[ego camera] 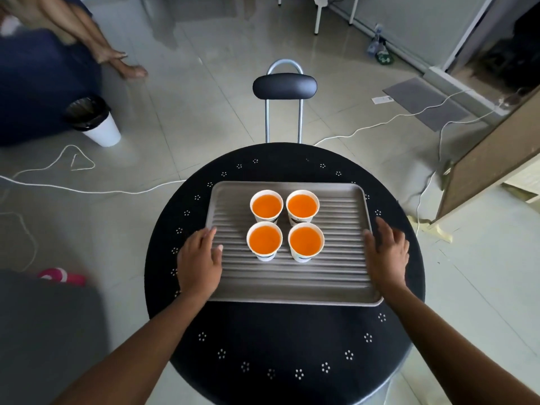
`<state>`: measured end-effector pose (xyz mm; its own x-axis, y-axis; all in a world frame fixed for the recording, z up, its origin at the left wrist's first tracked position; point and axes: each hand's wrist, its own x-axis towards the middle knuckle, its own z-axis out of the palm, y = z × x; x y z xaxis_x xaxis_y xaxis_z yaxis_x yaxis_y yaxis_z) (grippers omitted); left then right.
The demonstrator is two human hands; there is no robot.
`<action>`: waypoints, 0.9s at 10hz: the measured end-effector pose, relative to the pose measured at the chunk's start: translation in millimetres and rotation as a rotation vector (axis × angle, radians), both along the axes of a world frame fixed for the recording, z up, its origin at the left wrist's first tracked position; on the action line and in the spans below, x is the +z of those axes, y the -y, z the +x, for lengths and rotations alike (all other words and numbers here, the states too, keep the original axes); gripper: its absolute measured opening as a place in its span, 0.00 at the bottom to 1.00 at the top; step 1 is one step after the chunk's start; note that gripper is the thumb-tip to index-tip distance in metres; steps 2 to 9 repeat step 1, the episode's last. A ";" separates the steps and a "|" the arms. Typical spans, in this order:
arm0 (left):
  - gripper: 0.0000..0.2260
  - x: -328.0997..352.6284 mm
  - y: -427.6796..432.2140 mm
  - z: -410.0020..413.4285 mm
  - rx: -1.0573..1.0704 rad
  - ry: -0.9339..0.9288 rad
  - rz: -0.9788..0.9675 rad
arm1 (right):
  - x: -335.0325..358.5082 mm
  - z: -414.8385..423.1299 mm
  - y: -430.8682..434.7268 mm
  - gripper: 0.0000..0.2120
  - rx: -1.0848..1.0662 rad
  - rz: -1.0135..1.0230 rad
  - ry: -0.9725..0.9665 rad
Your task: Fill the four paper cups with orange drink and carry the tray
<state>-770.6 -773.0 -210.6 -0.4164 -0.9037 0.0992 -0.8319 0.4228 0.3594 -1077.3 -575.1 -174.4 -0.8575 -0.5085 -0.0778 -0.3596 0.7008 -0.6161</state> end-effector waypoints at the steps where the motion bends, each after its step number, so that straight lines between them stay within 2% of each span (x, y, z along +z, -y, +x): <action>1: 0.19 -13.1 -25.9 9.0 -0.062 0.035 -0.038 | 47.6 11.5 6.3 0.24 0.012 -0.316 -0.005; 9: 0.19 -13.1 -25.9 9.0 -0.062 0.035 -0.038 | 47.6 11.5 6.3 0.24 0.012 -0.316 -0.005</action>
